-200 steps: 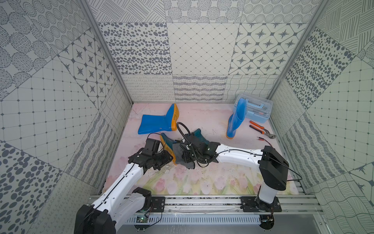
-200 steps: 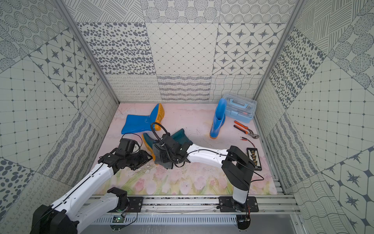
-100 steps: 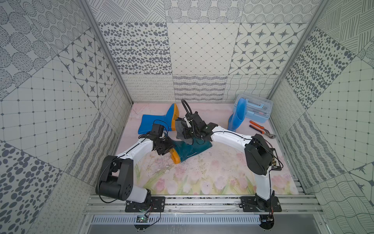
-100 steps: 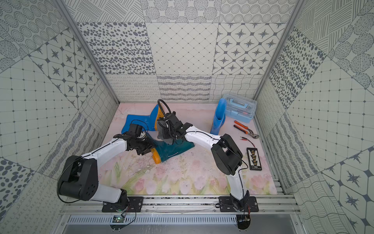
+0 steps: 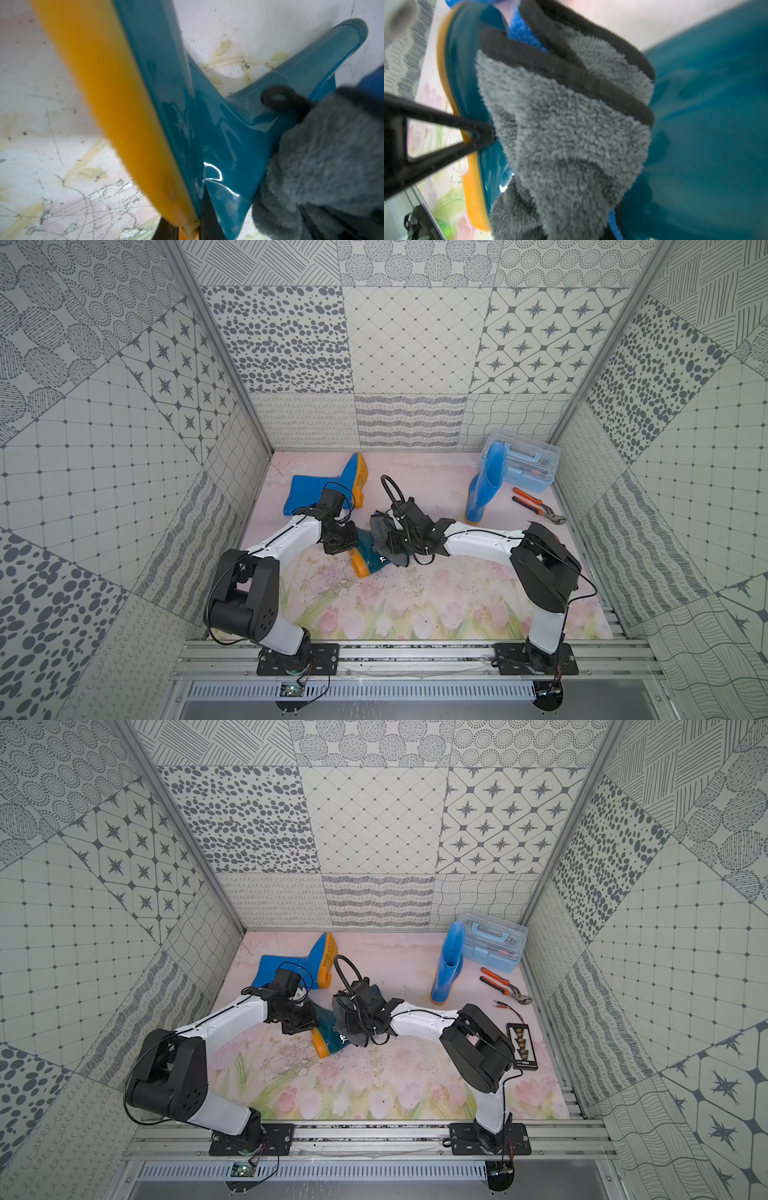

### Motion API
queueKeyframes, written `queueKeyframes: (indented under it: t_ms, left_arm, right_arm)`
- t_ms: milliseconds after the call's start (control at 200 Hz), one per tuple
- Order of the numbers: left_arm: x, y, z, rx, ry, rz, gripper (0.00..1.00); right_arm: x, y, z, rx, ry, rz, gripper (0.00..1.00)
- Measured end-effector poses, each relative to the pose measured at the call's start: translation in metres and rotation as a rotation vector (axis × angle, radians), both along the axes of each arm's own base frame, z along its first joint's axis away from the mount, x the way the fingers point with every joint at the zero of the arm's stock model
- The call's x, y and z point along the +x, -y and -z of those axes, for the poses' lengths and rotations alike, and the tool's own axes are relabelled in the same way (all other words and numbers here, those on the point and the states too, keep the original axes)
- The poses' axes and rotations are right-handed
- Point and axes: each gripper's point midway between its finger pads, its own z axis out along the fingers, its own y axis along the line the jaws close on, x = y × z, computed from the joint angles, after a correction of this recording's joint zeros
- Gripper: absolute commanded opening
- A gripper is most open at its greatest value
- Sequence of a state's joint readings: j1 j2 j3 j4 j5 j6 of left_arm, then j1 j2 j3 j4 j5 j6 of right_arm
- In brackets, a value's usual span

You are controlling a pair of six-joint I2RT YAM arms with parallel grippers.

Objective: Wipe the rubber boots with a cloth
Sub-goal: Wipe the dirt off the rubber boot.

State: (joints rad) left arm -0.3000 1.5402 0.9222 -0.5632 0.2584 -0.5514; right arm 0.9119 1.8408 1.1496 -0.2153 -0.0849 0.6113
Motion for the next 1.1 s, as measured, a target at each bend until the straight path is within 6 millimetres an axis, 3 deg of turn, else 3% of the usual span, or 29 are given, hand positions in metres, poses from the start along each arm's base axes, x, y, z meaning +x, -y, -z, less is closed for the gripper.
queueKeyframes:
  t_ms: [230,320,370,465,620,780,875,970,1100]
  left_arm:
    - [-0.005,0.009,-0.007,0.042,0.121,0.065,0.00]
    - [-0.009,0.012,-0.013,0.029,0.160,0.085,0.25]
    - [-0.015,0.015,-0.016,0.018,0.165,0.099,0.38]
    - [-0.029,0.019,-0.020,-0.015,0.149,0.115,0.52]
    - [-0.050,0.024,-0.018,-0.071,0.098,0.108,0.56]
    - [-0.060,0.028,-0.007,-0.107,0.055,0.092,0.44]
    - [-0.062,0.032,-0.002,-0.121,0.044,0.085,0.37]
    - [-0.062,0.032,0.001,-0.111,0.044,0.079,0.24]
    - [-0.063,0.032,0.003,-0.090,0.052,0.086,0.07]
  right_arm:
    - [-0.097,0.026,0.024,-0.082,-0.100,-0.048,0.00]
    - [-0.108,0.030,0.021,-0.094,-0.113,-0.047,0.00]
    - [-0.104,0.031,0.013,-0.093,-0.102,-0.034,0.00]
    - [-0.088,0.030,-0.007,-0.074,-0.069,-0.005,0.00]
    - [-0.042,0.031,-0.057,0.000,0.032,0.064,0.00]
    - [0.002,0.037,-0.092,0.024,0.117,0.114,0.00]
    - [0.019,0.023,-0.101,0.031,0.144,0.100,0.00]
    - [0.028,-0.004,-0.093,0.040,0.137,0.056,0.00]
    - [0.031,-0.039,-0.060,0.033,0.087,-0.001,0.00]
